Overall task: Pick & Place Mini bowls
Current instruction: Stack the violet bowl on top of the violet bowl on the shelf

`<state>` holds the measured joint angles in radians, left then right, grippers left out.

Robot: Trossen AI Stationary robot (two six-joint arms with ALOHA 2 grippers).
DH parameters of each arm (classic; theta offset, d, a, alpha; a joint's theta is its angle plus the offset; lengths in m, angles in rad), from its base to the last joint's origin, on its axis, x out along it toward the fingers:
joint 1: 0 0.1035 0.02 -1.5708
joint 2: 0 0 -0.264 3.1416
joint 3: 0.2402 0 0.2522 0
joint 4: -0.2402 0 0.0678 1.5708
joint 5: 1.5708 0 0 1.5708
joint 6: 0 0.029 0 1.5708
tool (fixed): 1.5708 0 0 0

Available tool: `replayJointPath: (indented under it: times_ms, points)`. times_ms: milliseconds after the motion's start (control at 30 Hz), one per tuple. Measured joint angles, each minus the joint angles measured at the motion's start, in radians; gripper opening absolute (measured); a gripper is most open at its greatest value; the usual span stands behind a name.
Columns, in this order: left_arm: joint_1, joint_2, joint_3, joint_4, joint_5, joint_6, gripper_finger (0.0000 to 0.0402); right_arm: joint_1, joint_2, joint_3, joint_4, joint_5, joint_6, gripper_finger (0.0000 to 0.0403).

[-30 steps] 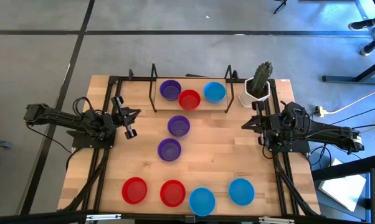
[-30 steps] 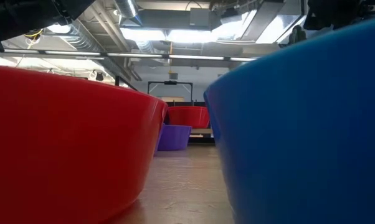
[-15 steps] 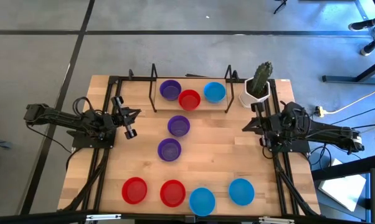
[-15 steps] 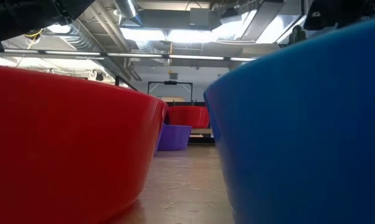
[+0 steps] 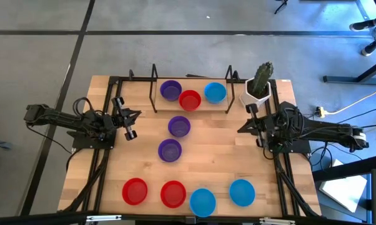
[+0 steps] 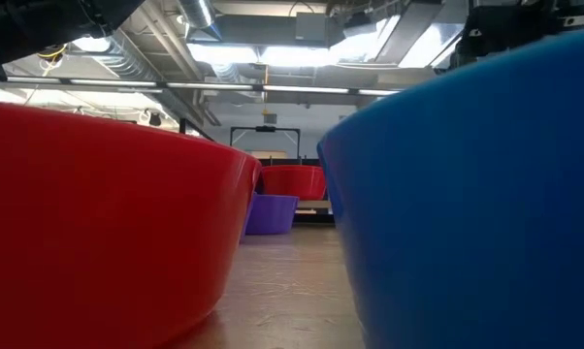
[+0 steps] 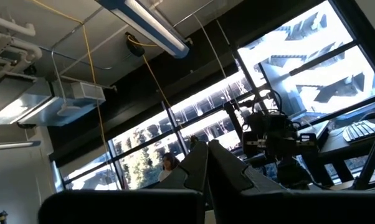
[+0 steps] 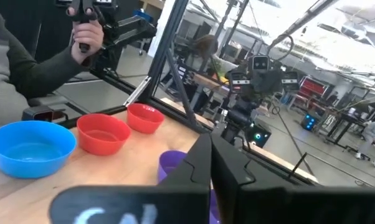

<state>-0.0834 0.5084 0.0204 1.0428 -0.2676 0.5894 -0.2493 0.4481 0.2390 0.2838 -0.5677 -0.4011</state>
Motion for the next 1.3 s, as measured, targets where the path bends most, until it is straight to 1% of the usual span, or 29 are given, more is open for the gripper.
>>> replayJointPath:
  times_ms: [167,300,400,567,700,833,900,1067,1100,1167,1233,1300]
  points:
    - [0.000,0.000,0.000,0.000,0.006,0.035,0.0008,0.000,0.076,0.000,0.065,-0.044,-0.025,0.0007]
    - [0.000,0.000,0.000,0.000,0.006,0.033,0.0004,0.000,0.155,0.000,0.131,-0.045,-0.027,0.0003]
    - [0.000,0.000,0.000,0.000,0.009,0.036,0.0003,0.000,0.203,0.002,0.144,-0.045,-0.043,0.0003]
    - [0.000,0.000,0.000,0.000,0.059,0.101,0.0003,0.000,0.259,0.032,0.156,-0.045,-0.048,0.0003]
    - [0.000,0.000,0.000,0.011,0.056,0.105,0.0002,0.000,0.273,0.036,0.182,-0.043,-0.046,0.0003]
    - [0.000,0.000,0.000,0.040,0.046,0.104,0.0004,0.000,0.253,0.039,0.268,-0.030,0.049,0.0003]
    - [0.000,0.000,0.000,0.037,0.049,0.112,0.0005,0.000,0.242,0.039,0.267,-0.004,0.085,0.0003]
    - [0.000,0.008,0.001,0.037,0.037,0.097,0.0002,0.000,0.237,0.037,0.264,-0.001,0.107,0.0003]
    - [0.000,0.022,0.009,0.026,0.029,0.092,0.0002,0.000,0.237,0.037,0.269,0.000,0.113,0.0003]
    - [0.000,0.059,0.042,-0.015,-0.019,0.064,0.0003,-0.001,0.232,0.044,0.270,0.000,0.132,0.0003]
    - [0.000,0.111,0.108,-0.095,-0.106,0.011,0.0002,-0.003,0.223,0.054,0.274,0.009,0.153,0.0004]
    - [0.000,0.172,0.187,-0.244,-0.216,-0.057,0.0002,-0.003,0.215,0.055,0.273,0.041,0.166,0.0004]
